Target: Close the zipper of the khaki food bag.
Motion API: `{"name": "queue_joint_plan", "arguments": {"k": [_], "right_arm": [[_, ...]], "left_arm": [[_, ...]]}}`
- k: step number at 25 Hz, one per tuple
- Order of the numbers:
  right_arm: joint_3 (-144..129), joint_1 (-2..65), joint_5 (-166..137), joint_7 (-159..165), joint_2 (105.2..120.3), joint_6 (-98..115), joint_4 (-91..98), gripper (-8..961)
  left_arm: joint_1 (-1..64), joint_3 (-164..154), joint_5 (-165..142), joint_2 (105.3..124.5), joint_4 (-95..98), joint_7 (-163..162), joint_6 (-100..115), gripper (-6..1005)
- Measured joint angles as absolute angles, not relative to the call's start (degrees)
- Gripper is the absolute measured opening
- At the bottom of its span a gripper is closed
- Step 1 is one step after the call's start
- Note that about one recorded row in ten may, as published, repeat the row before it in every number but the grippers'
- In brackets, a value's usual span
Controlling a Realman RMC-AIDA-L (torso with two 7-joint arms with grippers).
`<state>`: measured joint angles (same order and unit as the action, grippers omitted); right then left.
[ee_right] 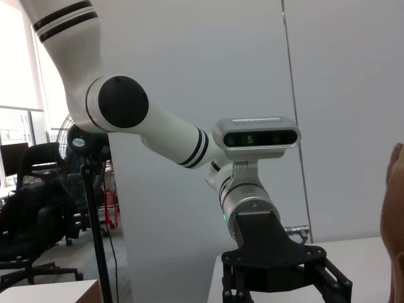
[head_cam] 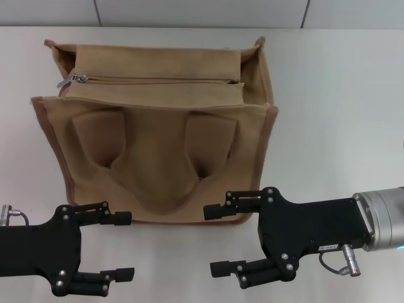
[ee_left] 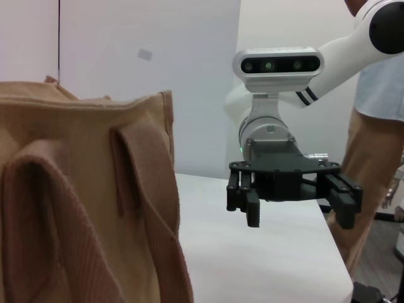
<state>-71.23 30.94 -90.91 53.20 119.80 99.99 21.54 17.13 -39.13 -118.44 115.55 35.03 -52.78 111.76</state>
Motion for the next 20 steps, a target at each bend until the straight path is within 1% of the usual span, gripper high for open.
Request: {"name": "queue_joint_plan", "arguments": {"k": [2, 6, 7, 9, 10, 13, 15, 20], "right_arm": [[-71.2, 30.9, -90.9, 53.2, 119.8, 100.0, 21.5, 768], [-71.4, 30.8, -90.7, 53.0, 119.8, 100.1, 21.5, 767], [-71.4, 30.7, -90.7, 52.9, 119.8, 100.2, 21.5, 767], [-71.4, 30.5, -90.7, 52.6, 119.83, 100.3, 21.4, 767], [-71.3, 30.4, -90.6, 52.5, 119.86, 100.5, 21.2, 767], [-71.2, 30.4, -90.5, 52.4, 119.88, 100.6, 20.8, 767], [-71.2, 30.3, -90.1, 52.1, 119.88, 100.7, 19.8, 767], [-71.8, 30.3, -87.8, 49.3, 119.88, 100.8, 17.4, 768]], "left_arm": [[17.1, -39.1, -118.4, 115.55, 35.0, -52.8, 111.8, 800], [16.8, -35.7, -117.7, 116.14, 34.6, -51.5, 110.9, 800], [16.3, -29.0, -117.5, 117.23, 34.2, -49.3, 110.4, 800], [15.7, -22.8, -117.4, 117.9, 34.0, -47.2, 110.3, 800], [15.0, -13.1, -116.0, 118.39, 32.5, -44.0, 110.5, 800], [14.4, -7.9, -114.6, 118.3, 30.9, -42.2, 110.7, 800], [13.3, -3.4, -113.0, 117.87, 29.4, -40.7, 110.6, 800], [12.4, -1.1, -110.9, 117.9, 29.0, -38.7, 110.5, 799]]}}
